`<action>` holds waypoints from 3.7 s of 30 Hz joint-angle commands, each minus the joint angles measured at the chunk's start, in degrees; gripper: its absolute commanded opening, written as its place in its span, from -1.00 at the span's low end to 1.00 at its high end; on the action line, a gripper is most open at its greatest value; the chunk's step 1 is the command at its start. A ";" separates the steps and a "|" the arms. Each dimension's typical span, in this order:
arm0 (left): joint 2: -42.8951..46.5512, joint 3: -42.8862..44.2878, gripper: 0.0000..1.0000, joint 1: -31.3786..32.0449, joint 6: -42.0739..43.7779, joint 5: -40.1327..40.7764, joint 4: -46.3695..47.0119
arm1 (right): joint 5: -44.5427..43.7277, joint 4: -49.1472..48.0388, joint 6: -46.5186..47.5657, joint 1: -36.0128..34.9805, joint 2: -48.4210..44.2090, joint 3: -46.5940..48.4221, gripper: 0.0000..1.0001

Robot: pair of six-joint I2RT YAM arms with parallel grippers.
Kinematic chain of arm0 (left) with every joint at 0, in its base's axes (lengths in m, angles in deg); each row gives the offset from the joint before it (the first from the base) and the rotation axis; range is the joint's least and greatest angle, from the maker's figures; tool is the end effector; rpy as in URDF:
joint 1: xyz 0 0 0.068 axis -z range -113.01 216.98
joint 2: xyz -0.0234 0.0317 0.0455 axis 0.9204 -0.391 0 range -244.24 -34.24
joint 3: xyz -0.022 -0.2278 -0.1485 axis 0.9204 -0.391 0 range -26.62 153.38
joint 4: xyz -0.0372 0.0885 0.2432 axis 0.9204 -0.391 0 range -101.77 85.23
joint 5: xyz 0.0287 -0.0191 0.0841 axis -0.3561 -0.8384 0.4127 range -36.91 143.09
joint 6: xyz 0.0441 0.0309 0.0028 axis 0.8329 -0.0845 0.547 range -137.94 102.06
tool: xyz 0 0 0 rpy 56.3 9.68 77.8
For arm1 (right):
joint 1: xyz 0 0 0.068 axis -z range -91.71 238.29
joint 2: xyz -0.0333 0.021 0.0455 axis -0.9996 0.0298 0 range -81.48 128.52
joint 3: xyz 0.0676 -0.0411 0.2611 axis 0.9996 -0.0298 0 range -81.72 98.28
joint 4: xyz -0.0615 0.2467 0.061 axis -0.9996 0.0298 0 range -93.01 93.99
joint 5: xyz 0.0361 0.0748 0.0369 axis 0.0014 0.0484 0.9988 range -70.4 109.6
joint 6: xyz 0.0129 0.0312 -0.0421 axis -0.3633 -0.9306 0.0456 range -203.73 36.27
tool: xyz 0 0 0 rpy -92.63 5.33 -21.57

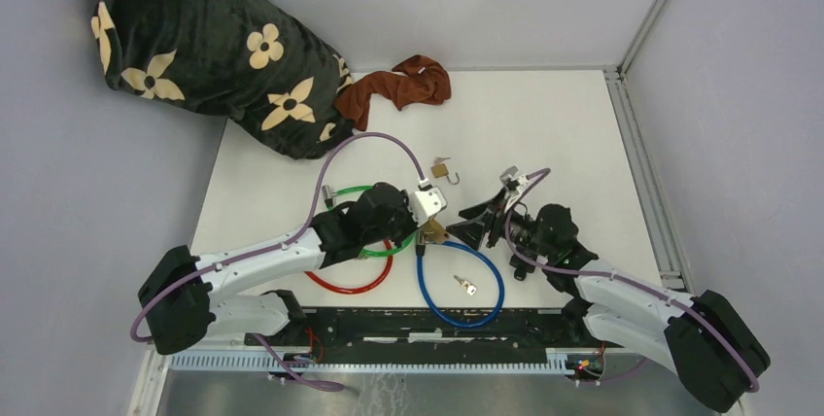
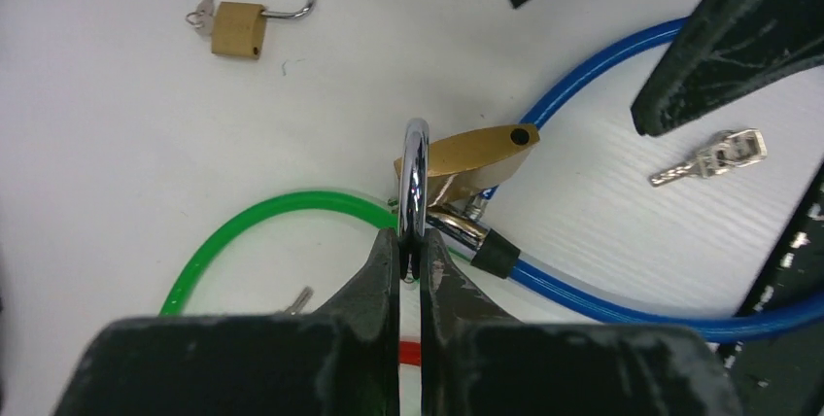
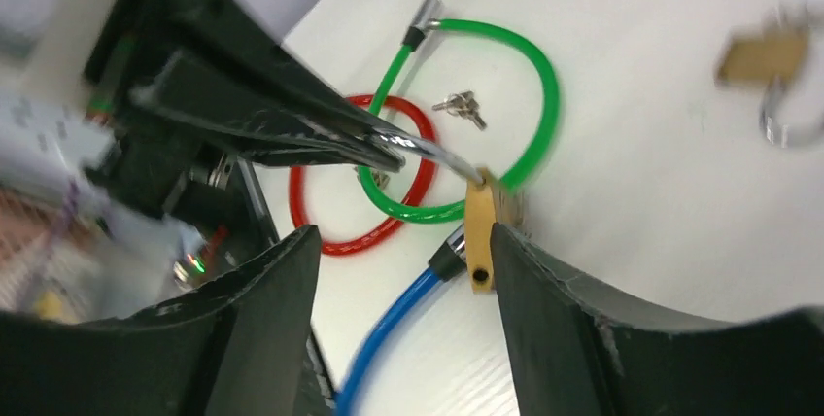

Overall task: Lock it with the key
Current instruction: Lock the lock.

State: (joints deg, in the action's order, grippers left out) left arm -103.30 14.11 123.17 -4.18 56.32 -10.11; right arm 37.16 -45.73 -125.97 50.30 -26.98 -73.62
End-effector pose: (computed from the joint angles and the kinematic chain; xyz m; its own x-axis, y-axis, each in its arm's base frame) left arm 0.1470 -0.2157 0.2359 -0.1084 0.5889 -0.8009 0.8538 0.4678 0.2283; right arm 0.1406 0.1236 0.1855 -0.5915 0.3511 -0.7258 -0.5762 0.4456 0.6852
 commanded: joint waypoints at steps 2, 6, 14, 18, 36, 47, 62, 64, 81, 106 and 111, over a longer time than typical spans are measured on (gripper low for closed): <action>6.08 5.11 -0.95 -2.85 -7.54 -14.27 0.63 | 32.19 17.37 52.17 3.85 2.77 14.83 0.45; 10.19 6.21 -0.95 -4.12 -6.81 -20.09 0.19 | 38.71 30.55 62.35 4.67 7.77 24.24 0.95; 17.55 2.70 -0.95 -6.75 -11.65 -20.53 1.29 | 37.87 30.21 63.89 4.73 7.99 25.14 0.96; 21.16 0.63 -0.95 -7.22 -15.35 -20.78 4.74 | 32.59 12.98 53.02 4.73 8.59 16.89 0.96; 23.30 0.07 -0.95 -7.67 -18.20 -21.57 6.72 | 26.21 -18.02 36.39 -1.64 21.79 11.93 0.58; 22.82 0.18 -0.95 -7.99 -19.20 -21.76 6.93 | 29.71 -10.37 39.38 -2.74 25.28 17.60 -0.97; 32.33 5.91 0.30 -9.73 42.64 -37.50 -27.52 | 32.03 30.60 55.23 -3.16 18.68 25.22 -1.00; 35.04 4.87 0.30 -9.77 59.09 -32.74 -30.76 | 30.63 32.09 55.73 -3.65 17.19 24.72 -1.00; 32.07 -8.13 0.61 -8.72 130.75 -43.39 -25.15 | 25.01 42.04 58.06 -12.88 21.49 37.66 -1.00; 29.49 0.49 -0.95 -3.46 84.84 -32.84 -37.77 | 22.69 43.16 61.77 -14.29 28.27 47.70 -1.00; 11.31 14.34 -0.95 -2.94 41.87 -21.23 -42.01 | 20.20 41.57 67.45 -13.79 29.51 49.36 -1.00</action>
State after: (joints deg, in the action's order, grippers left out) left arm -79.69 18.26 119.63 76.23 27.53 -46.53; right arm 59.02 4.21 -64.23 35.52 3.20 -28.92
